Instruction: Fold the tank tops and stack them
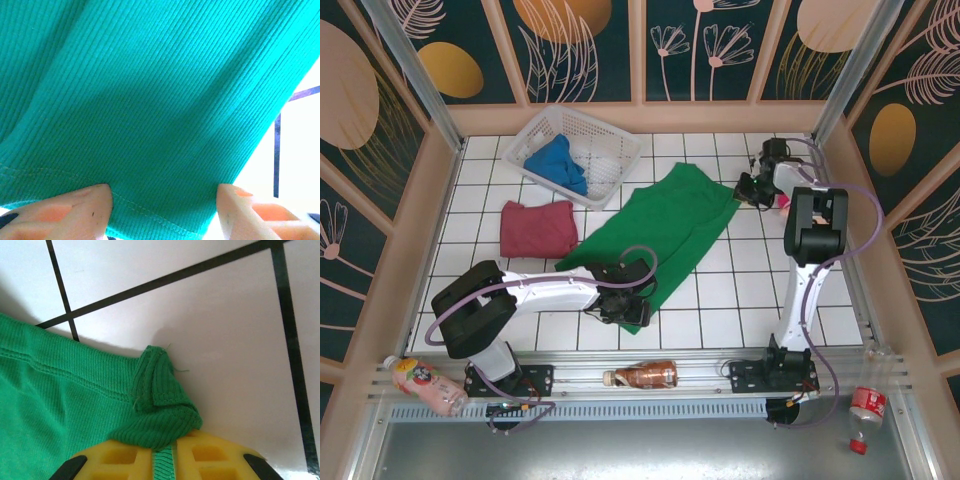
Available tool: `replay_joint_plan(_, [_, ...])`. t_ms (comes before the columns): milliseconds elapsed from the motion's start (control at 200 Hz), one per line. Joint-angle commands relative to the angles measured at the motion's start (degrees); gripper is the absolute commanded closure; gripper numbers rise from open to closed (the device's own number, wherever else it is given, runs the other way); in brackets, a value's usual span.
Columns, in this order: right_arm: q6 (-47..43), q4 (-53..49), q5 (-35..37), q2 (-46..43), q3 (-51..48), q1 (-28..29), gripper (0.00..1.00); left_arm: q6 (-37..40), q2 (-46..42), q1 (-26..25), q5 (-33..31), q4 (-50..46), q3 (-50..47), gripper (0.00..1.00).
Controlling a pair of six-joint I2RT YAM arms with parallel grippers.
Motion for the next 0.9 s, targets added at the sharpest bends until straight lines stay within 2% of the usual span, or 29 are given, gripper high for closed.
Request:
replay_joint_plan(0, [-2.06,-1.73,10.20,1.19,1.84,1.42,0.83,-0.73,2.49,-0.09,2.02,-6.95,-2.08,0.40])
replay_joint_plan(235, [-0.60,-2.15,6.91,-1.94,4.95,2.18,0.84,-0.48,3.00,-0.09,2.03,-7.55,-0.67,0.40])
replay_joint_plan(570, [-0.83,-1.88,4.19,1.68,6.80,3.68,0.85,0.16,4.84,-0.07,1.87,-8.67,0.58,0.40])
replay_joint_plan(675, [-1.06,-2.07,5.99,4.44,7.42,4.29,0.82,-0.13,4.06,-0.07,1.80,-8.89,0.99,0.40])
replay_joint_plan(785, [-2.21,-3.00,12.58,6.40,7.45,5.58,0.80,-0.36,3.68,-0.11,1.19,-10.33,3.11,0.40])
replay_joint_plan(896, [-3.11,-4.14,16.18,5.87,6.39,6.11,0.81,-0.87,1.89,0.17,-0.29,-12.25,7.61,0.40])
